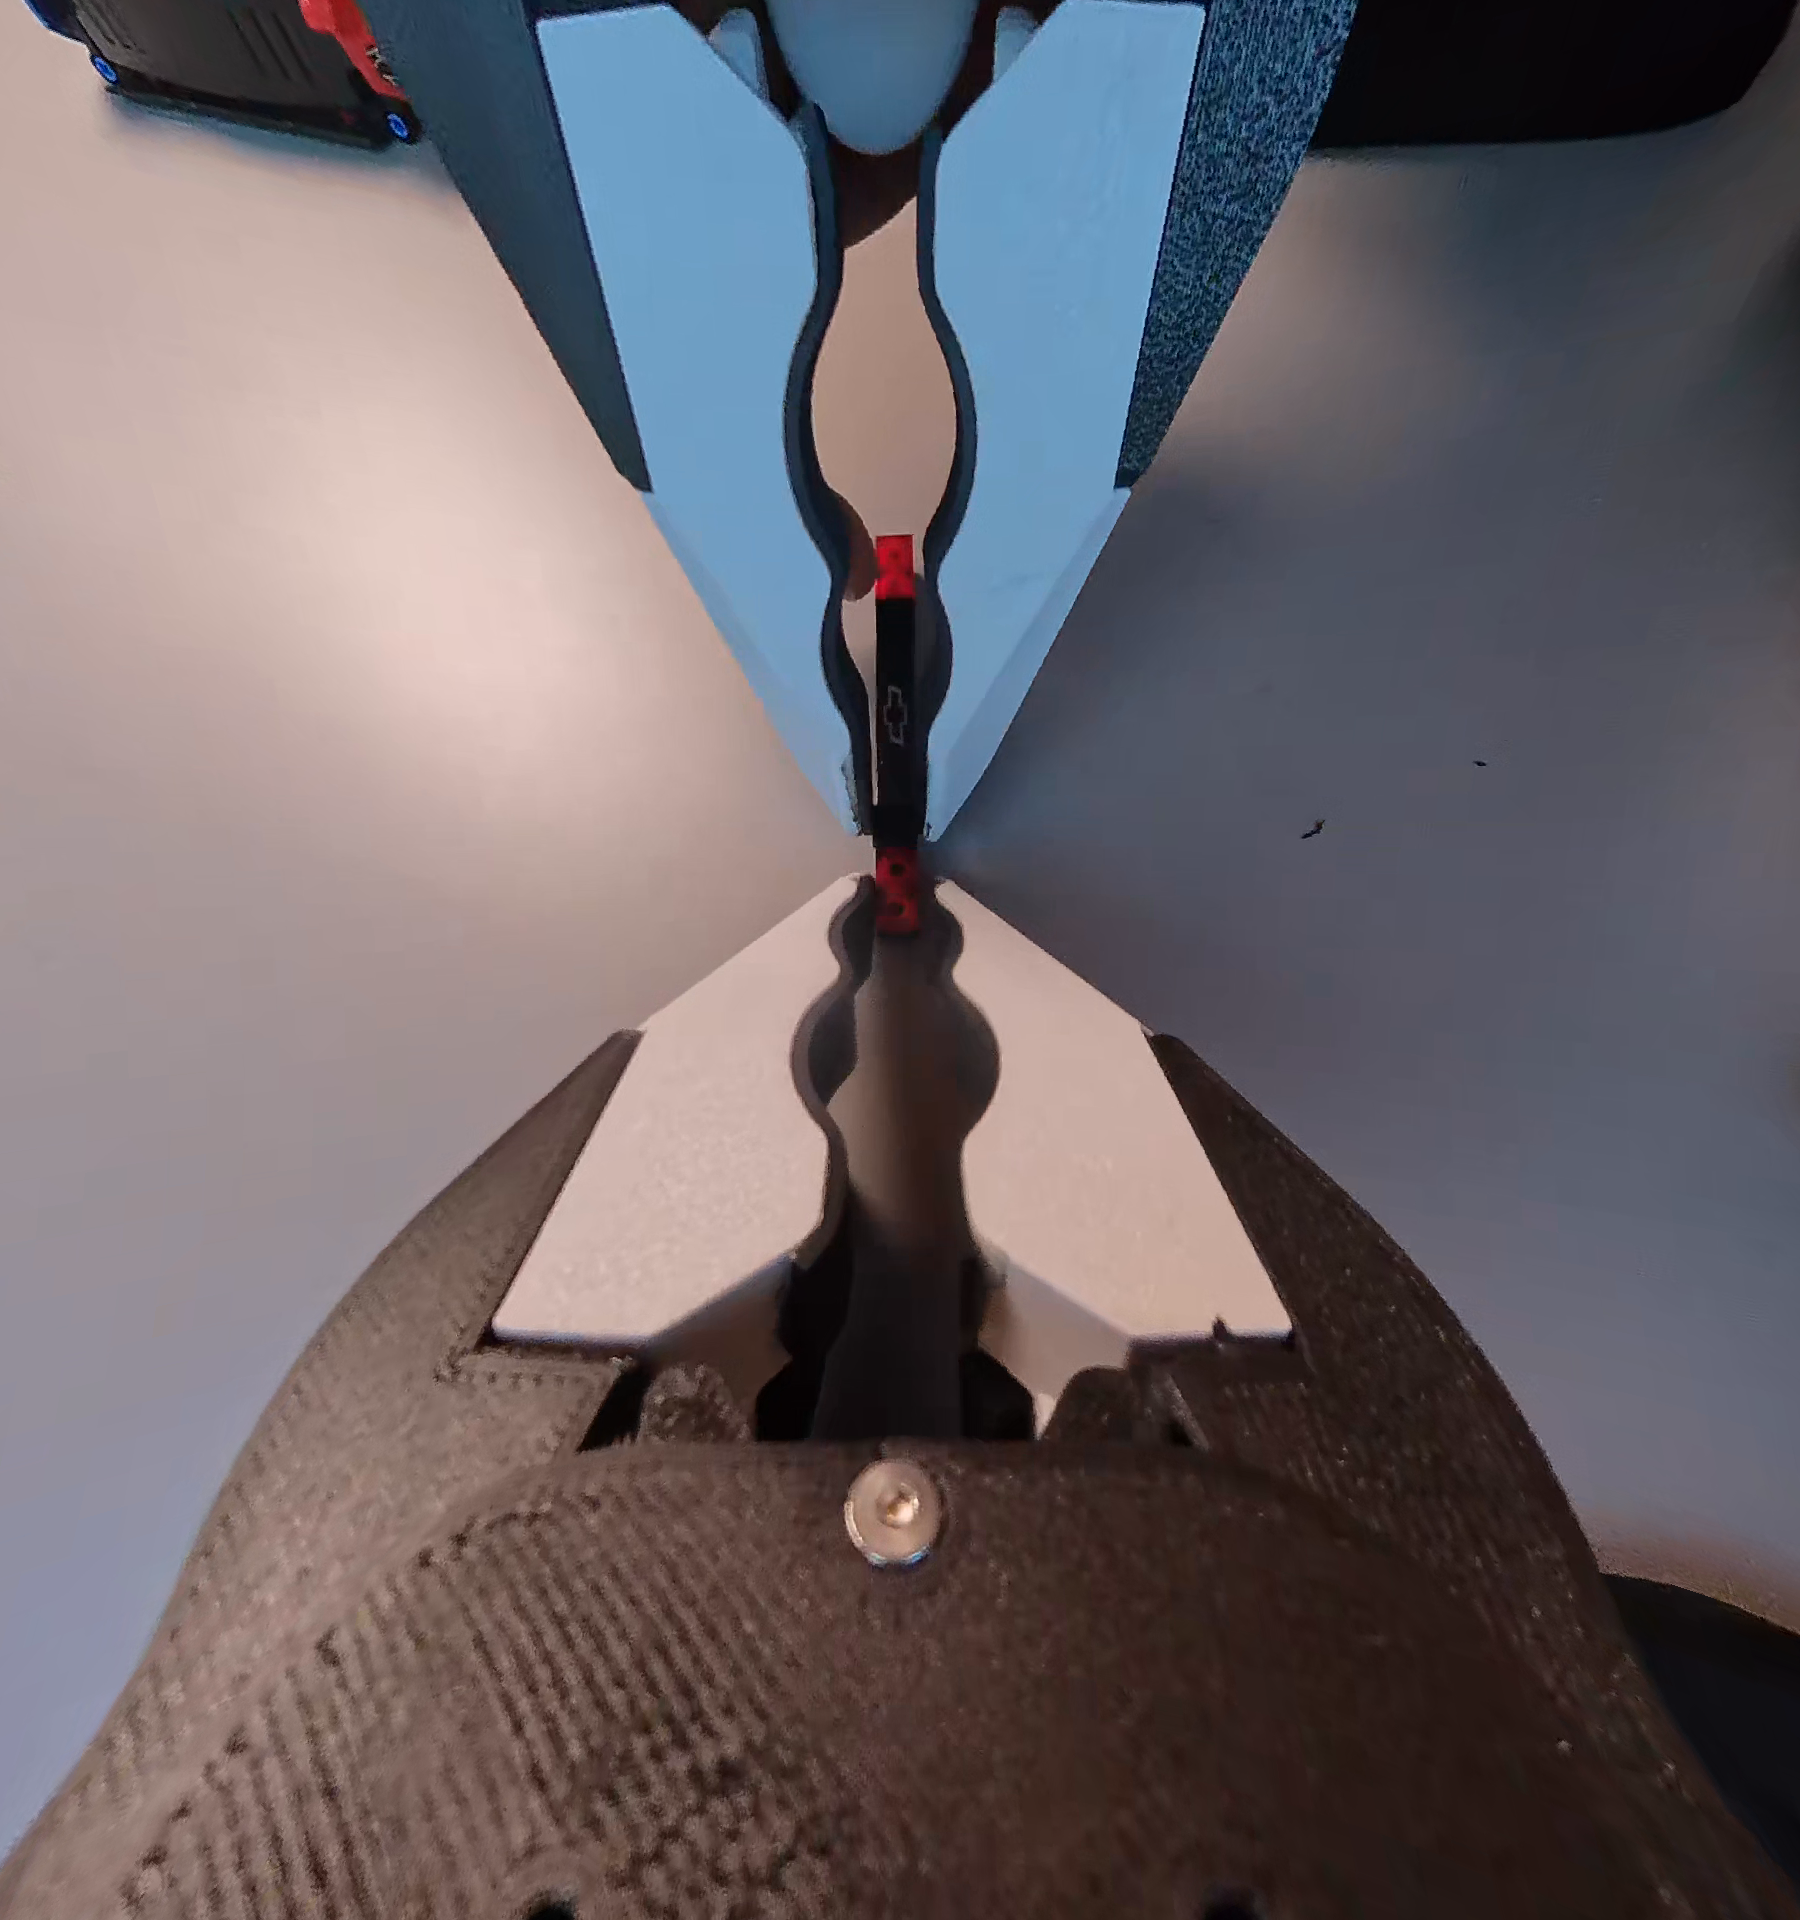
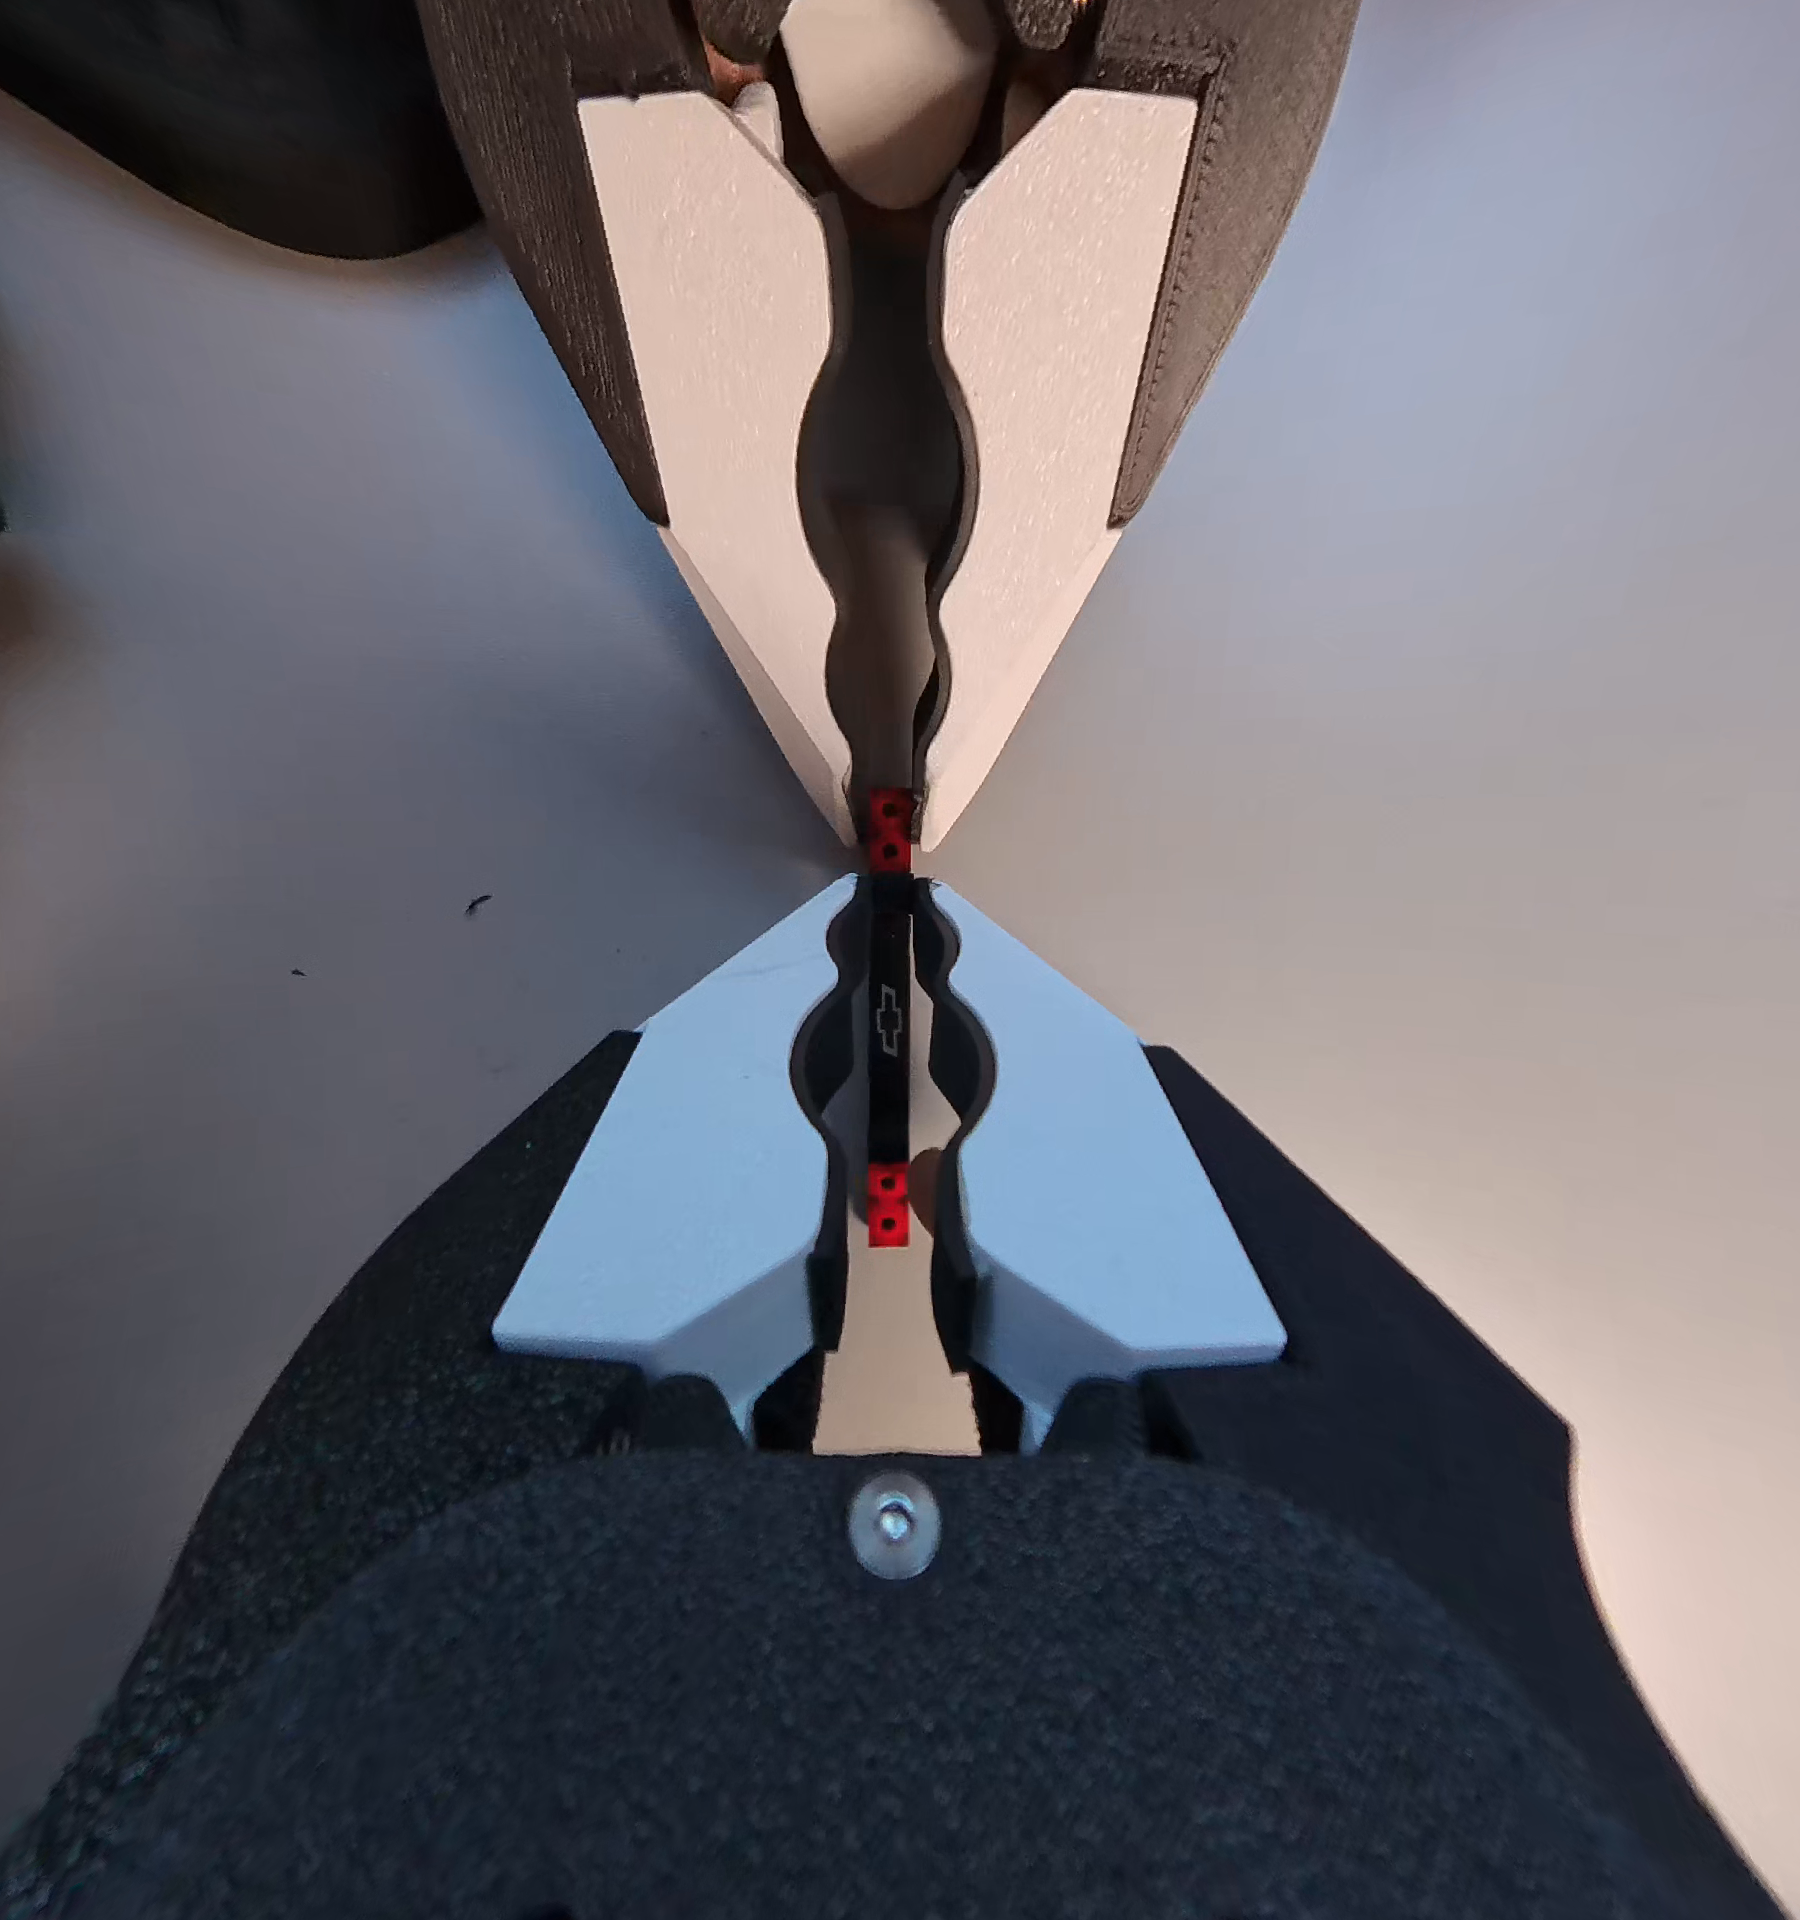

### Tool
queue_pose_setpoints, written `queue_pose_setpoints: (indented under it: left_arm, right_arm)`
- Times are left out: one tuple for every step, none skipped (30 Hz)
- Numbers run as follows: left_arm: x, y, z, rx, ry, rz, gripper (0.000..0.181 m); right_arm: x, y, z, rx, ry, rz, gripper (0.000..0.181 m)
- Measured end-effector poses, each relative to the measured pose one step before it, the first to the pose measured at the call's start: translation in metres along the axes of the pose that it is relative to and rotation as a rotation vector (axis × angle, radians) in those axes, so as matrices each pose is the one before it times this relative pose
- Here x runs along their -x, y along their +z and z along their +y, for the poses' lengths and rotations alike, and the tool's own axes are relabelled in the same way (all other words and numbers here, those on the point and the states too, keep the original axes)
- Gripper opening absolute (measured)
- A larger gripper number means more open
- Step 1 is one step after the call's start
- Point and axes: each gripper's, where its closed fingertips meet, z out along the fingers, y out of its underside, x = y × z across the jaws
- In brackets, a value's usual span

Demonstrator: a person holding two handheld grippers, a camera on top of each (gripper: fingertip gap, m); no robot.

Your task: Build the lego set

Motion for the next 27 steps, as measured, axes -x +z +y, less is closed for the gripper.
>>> queue_pose_setpoints:
  left_arm:
    - [-0.00004, 0.00017, -0.00010, 0.0006, 0.0005, -0.0005, 0.006]
    - [-0.00001, 0.00015, -0.00005, 0.0009, 0.0000, 0.0000, 0.006]
    - [-0.00028, 0.00016, -0.00009, 0.0007, 0.0008, 0.0003, 0.006]
    - [-0.00005, 0.00001, -0.00012, 0.0004, 0.0002, -0.0005, 0.006]
    - [0.00000, 0.00008, -0.00003, -0.0011, 0.0003, -0.0004, 0.006]
    - [-0.00001, -0.00001, 0.00003, -0.0013, -0.0005, 0.0003, 0.006]
    - [0.00001, 0.00006, -0.00006, -0.0001, 0.0007, -0.0002, 0.006]
    - [0.00001, -0.00001, 0.00000, 0.0000, 0.0016, -0.0013, 0.006]
    - [-0.00003, 0.00005, -0.00006, -0.0001, 0.0016, -0.0015, 0.006]
    - [0.00005, -0.00002, 0.00002, 0.0002, 0.0016, -0.0016, 0.006]
    - [0.00000, 0.00014, 0.00000, 0.0001, 0.0022, -0.0020, 0.006]
    - [0.00002, -0.00003, 0.00001, 0.0001, 0.0023, -0.0020, 0.006]
    - [0.00003, 0.00003, -0.00003, 0.0001, 0.0013, -0.0011, 0.006]
    - [-0.00005, 0.00004, -0.00004, 0.0001, 0.0008, -0.0008, 0.006]
    - [-0.00004, 0.00010, 0.00005, 0.0002, 0.0010, -0.0008, 0.006]
    - [-0.00002, -0.00003, 0.00004, 0.0003, 0.0008, -0.0005, 0.006]
    - [0.00005, 0.00006, 0.00001, 0.0007, 0.0008, 0.0000, 0.006]
    - [-0.00002, -0.00014, 0.00007, 0.0010, 0.0006, 0.0005, 0.006]
    - [-0.00001, 0.00001, 0.00006, 0.0007, -0.0003, 0.0005, 0.006]
    - [-0.00007, -0.00005, 0.00004, -0.0001, -0.0008, 0.0006, 0.006]
    - [-0.00004, 0.00004, -0.00006, -0.0005, -0.0012, 0.0007, 0.006]
    - [-0.00010, 0.00010, -0.00007, 0.0001, 0.0000, 0.0006, 0.006]
    - [-0.00027, 0.00016, -0.00010, 0.0006, 0.0012, 0.0005, 0.006]
    - [-0.00007, 0.00013, -0.00010, 0.0003, 0.0018, -0.0002, 0.006]
    - [-0.00013, 0.00003, -0.00007, -0.0005, 0.0001, 0.0009, 0.006]
    - [-0.00008, -0.00006, 0.00001, -0.0006, -0.0005, 0.0013, 0.006]
    - [-0.00004, 0.00006, -0.00004, 0.0000, 0.0002, 0.0009, 0.006]
  right_arm:
    - [0.00057, 0.00021, 0.00054, 0.0065, -0.0023, -0.0008, 0.005]
    - [0.00010, -0.00010, 0.00023, 0.0060, -0.0079, 0.0047, 0.005]
    - [0.00017, -0.00002, 0.00027, 0.0084, -0.0121, 0.0055, 0.005]
    - [0.00003, -0.00001, 0.00020, 0.0090, -0.0104, 0.0062, 0.005]
    - [0.00005, 0.00014, 0.00017, 0.0100, -0.0035, 0.0055, 0.005]
    - [-0.00001, 0.00020, 0.00026, 0.0102, -0.0027, 0.0054, 0.005]
    - [-0.00008, 0.00016, 0.00032, 0.0106, -0.0003, 0.0050, 0.005]
    - [0.00001, 0.00022, 0.00021, 0.0093, 0.0008, 0.0035, 0.005]
    - [0.00002, 0.00024, 0.00021, 0.0073, 0.0015, 0.0009, 0.005]
    - [0.00028, 0.00133, 0.00067, 0.0081, -0.0004, -0.0009, 0.005]
    - [-0.00006, 0.00013, -0.00018, 0.0034, 0.0021, -0.0023, 0.005]
    - [0.00005, 0.00022, 0.00006, 0.0063, 0.0015, -0.0034, 0.005]
    - [0.00003, 0.00004, 0.00017, 0.0035, -0.0029, -0.0038, 0.005]
    - [0.00007, 0.00019, -0.00004, 0.0021, 0.0029, -0.0057, 0.005]
    - [0.00005, 0.00018, -0.00007, 0.0020, 0.0021, -0.0040, 0.005]
    - [0.00003, 0.00007, 0.00002, 0.0027, -0.0023, 0.0005, 0.005]
    - [0.00005, 0.00003, -0.00011, 0.0021, 0.0009, 0.0019, 0.005]
    - [0.00004, 0.00004, -0.00026, -0.0040, 0.0056, 0.0011, 0.005]
    - [-0.00021, 0.00000, -0.00032, -0.0142, 0.0071, 0.0011, 0.006]
    - [-0.00003, -0.00028, -0.00030, -0.0196, 0.0092, 0.0009, 0.005]
    - [0.00008, -0.00073, -0.00029, -0.0202, 0.0049, 0.0033, 0.006]
    - [0.00070, -0.00153, -0.00126, -0.0267, 0.0017, 0.0020, 0.015]
    - [-0.00005, -0.00290, -0.00242, -0.0286, 0.0118, 0.0035, 0.022]
    - [-0.00046, -0.00383, -0.00415, -0.0347, 0.0152, 0.0038, 0.022]
    - [0.00030, -0.00371, -0.00439, -0.0330, 0.0106, 0.0014, 0.015]
    - [-0.00035, -0.00185, -0.00165, -0.0132, 0.0049, 0.0087, 0.007]
    - [0.00009, 0.00016, 0.00130, 0.0065, -0.0036, 0.0075, 0.002]
